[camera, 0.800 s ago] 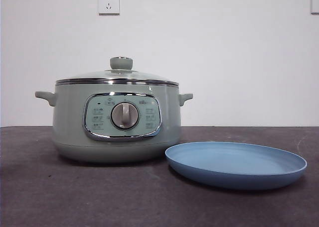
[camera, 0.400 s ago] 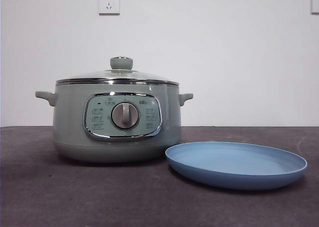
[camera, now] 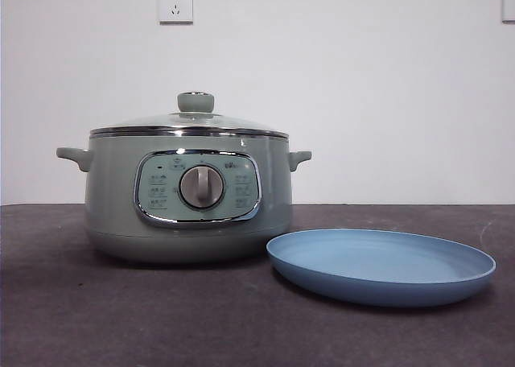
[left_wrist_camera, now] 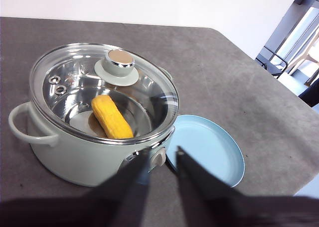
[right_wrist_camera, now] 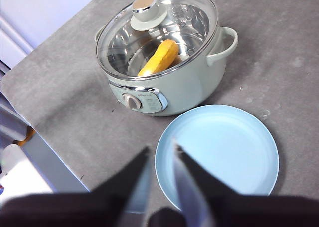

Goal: Take the corn out from the steamer,put the corn on the plate,close the lid

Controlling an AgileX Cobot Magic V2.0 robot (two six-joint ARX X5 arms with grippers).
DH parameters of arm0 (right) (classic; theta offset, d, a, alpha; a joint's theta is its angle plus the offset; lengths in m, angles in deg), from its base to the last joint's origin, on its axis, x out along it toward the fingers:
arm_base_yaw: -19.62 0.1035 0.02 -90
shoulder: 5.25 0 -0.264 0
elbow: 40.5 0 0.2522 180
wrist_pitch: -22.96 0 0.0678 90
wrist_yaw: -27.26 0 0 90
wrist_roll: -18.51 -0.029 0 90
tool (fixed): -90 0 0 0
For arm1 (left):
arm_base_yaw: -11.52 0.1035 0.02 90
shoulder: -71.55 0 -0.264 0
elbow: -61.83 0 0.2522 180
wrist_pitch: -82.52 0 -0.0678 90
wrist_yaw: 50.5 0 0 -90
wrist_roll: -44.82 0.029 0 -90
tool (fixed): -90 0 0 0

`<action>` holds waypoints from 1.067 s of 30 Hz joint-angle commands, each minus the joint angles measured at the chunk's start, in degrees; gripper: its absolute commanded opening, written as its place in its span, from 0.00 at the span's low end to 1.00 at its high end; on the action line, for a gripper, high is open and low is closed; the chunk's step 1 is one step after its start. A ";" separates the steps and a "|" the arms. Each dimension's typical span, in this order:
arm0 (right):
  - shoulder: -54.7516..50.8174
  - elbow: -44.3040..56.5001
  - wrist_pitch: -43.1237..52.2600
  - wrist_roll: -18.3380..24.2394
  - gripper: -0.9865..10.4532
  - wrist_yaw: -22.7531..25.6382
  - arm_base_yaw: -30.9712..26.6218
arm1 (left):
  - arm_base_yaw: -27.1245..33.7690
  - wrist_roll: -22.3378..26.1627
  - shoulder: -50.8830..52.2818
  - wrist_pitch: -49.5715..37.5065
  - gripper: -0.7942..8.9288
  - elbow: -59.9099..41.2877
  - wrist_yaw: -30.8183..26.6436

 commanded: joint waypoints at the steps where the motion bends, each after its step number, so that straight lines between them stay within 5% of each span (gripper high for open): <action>1: -0.11 -0.04 0.15 -0.31 0.58 0.02 0.15 | 0.15 0.15 0.17 -0.26 0.64 0.15 0.26; 14: -0.04 -0.04 0.24 -0.44 0.63 0.04 0.15 | -0.02 0.17 -5.38 -9.86 0.64 1.01 0.31; 23: -0.04 -0.04 0.24 -0.50 0.63 0.04 0.15 | -4.13 3.80 -24.06 -15.85 0.64 12.44 -0.50; 32: 0.20 -0.04 0.24 -1.51 0.63 0.11 0.15 | -9.62 7.48 -43.01 -20.72 0.64 23.52 -9.33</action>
